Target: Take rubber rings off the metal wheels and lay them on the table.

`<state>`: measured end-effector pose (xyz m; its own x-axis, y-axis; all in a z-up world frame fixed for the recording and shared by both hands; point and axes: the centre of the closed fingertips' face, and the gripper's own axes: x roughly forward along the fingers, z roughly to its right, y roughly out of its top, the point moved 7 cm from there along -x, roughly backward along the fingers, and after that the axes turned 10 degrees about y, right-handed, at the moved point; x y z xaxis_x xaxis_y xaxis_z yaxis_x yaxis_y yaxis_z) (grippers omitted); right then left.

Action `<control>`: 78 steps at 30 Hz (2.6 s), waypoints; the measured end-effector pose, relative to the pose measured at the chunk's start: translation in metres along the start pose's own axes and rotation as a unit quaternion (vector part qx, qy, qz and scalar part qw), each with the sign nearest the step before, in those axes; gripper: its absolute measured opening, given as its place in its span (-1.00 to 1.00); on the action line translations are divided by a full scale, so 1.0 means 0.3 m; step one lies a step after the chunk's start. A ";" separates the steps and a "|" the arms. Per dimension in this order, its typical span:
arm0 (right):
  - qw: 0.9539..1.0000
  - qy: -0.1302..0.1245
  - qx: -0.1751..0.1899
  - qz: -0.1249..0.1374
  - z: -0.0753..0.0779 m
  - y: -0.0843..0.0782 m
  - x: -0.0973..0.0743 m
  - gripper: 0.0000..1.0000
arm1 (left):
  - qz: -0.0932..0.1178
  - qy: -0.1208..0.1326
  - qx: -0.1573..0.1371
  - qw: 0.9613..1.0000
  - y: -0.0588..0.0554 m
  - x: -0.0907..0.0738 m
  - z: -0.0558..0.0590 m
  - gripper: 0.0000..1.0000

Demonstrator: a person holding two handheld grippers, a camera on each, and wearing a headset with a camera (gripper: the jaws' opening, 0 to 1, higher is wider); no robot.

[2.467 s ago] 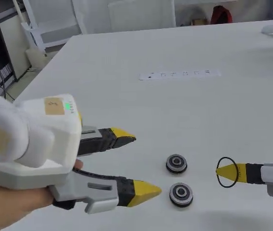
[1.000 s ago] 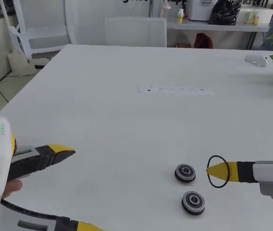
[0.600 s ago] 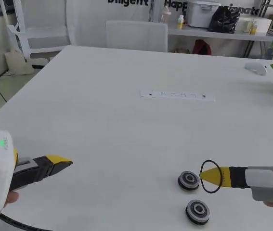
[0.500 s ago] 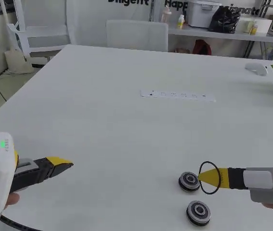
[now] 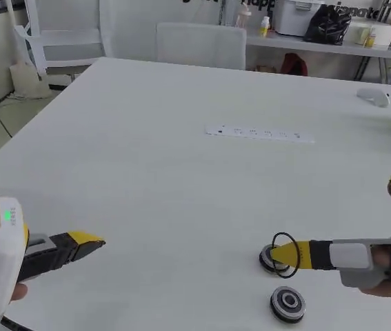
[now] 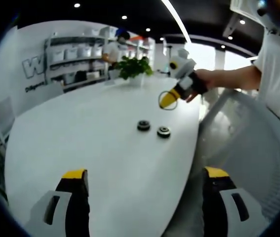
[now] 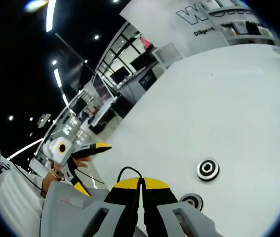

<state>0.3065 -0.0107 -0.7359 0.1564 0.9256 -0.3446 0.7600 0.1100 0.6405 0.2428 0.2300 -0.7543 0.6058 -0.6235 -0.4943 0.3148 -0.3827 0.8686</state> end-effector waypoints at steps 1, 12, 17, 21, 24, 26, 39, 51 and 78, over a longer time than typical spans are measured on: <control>1.000 -0.001 0.000 -0.003 0.004 -0.001 0.006 -1.00 | -0.001 0.002 -0.001 1.000 -0.003 -0.002 0.000 0.95; 1.000 -0.001 0.016 -0.014 0.048 -0.008 0.070 -1.00 | 0.000 0.016 -0.011 1.000 -0.020 -0.025 0.016 0.93; 0.999 -0.009 0.020 -0.027 0.073 -0.015 0.096 -1.00 | -0.006 0.020 -0.018 1.000 -0.031 -0.027 0.025 0.92; 0.999 -0.015 0.026 -0.033 0.099 -0.025 0.105 -1.00 | -0.010 0.026 -0.018 0.999 -0.036 -0.031 0.023 0.92; 0.999 -0.014 0.036 -0.033 0.120 -0.038 0.116 -1.00 | -0.010 0.030 -0.020 0.999 -0.035 -0.036 0.022 0.91; 0.998 -0.007 0.046 -0.030 0.127 -0.047 0.124 -1.00 | -0.011 0.033 -0.021 0.999 -0.036 -0.038 0.020 0.91; 0.997 -0.001 0.069 -0.030 0.156 -0.093 0.139 -1.00 | -0.033 0.048 -0.023 0.998 -0.055 -0.042 0.019 0.79; 0.997 -0.017 0.070 -0.039 0.174 -0.109 0.146 -1.00 | -0.038 0.054 -0.021 0.998 -0.046 -0.041 0.013 0.78; 0.996 -0.045 0.032 -0.064 0.186 -0.117 0.149 -1.00 | -0.059 0.050 -0.015 0.997 -0.057 -0.032 0.027 0.76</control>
<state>0.3221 0.0067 -0.8120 0.1089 0.8689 -0.4829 0.8159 0.1994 0.5427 0.2257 0.2369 -0.7648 0.6335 -0.5033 -0.5877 0.4084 -0.4277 0.8064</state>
